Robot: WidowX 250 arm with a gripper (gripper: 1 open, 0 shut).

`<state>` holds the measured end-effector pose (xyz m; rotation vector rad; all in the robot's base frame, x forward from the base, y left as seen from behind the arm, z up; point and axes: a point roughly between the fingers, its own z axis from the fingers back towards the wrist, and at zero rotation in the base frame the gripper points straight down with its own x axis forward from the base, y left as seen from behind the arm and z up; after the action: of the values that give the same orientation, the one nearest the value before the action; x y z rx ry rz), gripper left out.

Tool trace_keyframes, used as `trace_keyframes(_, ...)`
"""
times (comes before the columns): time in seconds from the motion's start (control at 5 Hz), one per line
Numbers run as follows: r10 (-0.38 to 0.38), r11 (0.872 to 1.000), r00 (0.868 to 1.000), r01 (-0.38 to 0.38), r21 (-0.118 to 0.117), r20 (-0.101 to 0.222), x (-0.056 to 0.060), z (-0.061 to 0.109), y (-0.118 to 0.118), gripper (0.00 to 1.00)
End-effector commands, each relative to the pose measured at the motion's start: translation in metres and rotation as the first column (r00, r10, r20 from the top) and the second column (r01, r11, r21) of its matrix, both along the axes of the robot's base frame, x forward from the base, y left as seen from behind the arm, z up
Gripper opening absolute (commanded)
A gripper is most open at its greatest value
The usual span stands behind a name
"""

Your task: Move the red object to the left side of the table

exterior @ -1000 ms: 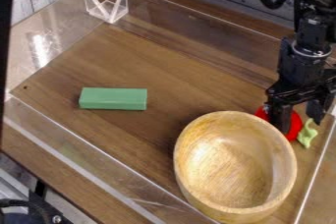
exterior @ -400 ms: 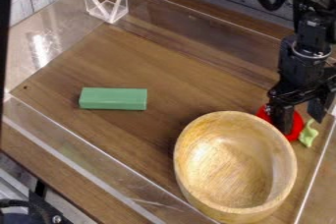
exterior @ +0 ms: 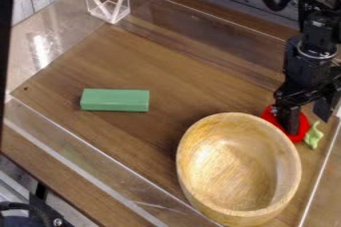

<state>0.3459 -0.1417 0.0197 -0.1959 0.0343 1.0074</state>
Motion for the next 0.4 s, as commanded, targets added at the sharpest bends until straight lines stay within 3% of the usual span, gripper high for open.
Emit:
trace_keyframes(0.0, 0.004, 1.000, 1.000, -0.004, 0.016, 0.006, 0.002, -0.014, 0.000, 1.00)
trace_keyframes(0.2, -0.002, 1.000, 1.000, 0.002, 0.006, 0.011, 0.001, -0.003, 0.003, 0.00)
